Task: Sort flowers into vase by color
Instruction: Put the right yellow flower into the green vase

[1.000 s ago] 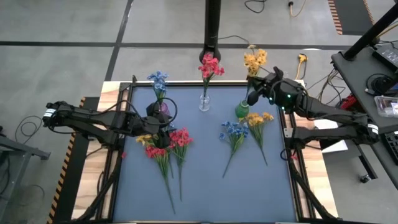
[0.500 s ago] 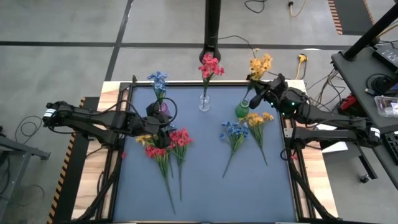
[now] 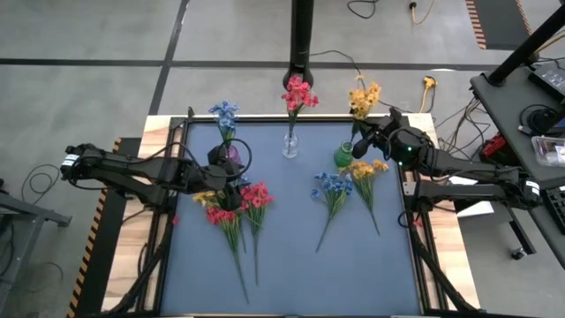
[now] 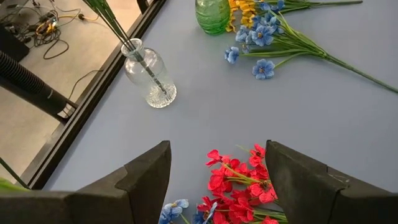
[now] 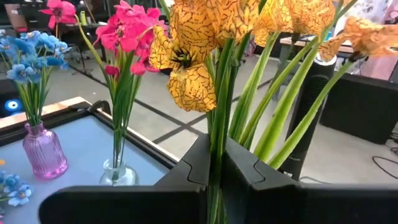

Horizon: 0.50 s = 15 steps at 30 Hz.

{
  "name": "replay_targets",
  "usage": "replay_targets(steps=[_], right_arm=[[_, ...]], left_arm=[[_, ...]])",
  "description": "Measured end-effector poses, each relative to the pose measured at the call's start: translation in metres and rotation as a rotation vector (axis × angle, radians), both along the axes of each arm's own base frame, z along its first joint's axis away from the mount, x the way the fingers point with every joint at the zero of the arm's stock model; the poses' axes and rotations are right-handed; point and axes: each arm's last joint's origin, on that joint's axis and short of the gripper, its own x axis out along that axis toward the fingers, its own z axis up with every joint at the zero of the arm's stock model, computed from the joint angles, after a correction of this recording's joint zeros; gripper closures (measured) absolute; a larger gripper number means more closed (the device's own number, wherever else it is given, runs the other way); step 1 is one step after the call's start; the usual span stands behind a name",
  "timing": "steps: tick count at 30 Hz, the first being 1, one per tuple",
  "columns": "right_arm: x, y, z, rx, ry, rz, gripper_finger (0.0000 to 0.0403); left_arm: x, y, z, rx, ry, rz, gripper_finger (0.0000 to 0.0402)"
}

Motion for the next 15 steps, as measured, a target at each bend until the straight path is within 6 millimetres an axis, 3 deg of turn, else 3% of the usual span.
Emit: replay_targets(steps=[15], right_arm=[[-0.0012,0.0005,-0.0107,0.081,0.029,-0.01,0.0241]], left_arm=[[0.0,0.0,0.0001,-0.008,-0.005,0.007,0.0159]])
